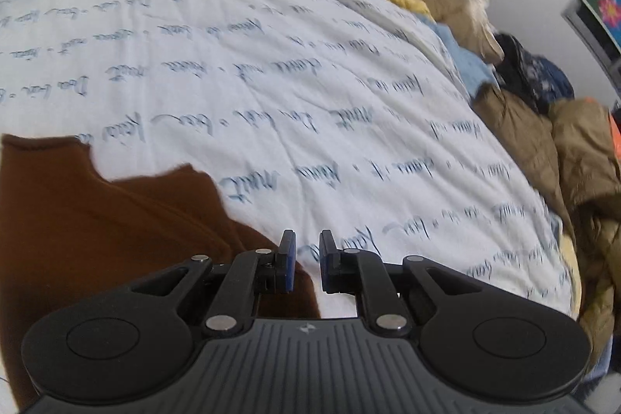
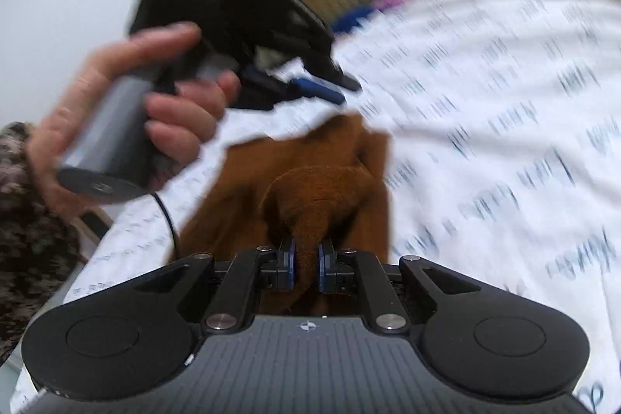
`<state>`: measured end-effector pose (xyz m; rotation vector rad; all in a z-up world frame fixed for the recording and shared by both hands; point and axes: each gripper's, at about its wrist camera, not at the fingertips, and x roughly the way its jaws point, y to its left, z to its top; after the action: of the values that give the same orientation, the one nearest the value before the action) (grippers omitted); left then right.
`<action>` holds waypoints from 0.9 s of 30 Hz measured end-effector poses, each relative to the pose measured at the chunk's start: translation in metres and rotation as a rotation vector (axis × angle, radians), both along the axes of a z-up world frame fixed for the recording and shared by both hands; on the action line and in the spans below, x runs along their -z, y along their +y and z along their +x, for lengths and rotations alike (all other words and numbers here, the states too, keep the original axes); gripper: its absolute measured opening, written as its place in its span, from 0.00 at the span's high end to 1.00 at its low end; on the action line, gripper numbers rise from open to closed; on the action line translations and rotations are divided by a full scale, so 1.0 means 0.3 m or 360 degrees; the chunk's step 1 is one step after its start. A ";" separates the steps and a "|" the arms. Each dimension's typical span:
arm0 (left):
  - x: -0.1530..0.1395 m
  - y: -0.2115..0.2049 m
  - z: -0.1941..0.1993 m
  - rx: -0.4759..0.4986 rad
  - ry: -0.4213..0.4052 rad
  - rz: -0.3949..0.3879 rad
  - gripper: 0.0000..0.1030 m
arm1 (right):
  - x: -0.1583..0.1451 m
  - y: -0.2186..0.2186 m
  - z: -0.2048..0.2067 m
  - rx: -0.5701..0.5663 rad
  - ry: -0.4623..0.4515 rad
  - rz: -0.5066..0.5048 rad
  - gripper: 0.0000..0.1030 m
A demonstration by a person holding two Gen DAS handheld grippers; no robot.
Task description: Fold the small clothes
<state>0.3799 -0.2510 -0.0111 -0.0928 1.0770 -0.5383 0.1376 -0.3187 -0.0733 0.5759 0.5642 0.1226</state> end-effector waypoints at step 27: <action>0.111 0.530 -0.413 -0.0223 -0.0288 -0.0104 0.88 | 0.141 -0.150 0.301 -0.0029 0.0302 0.0705 1.00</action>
<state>0.2559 -0.0919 -0.0443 -0.1723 0.8695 -0.4467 0.2280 -0.3637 -0.1158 1.0205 0.7328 0.2140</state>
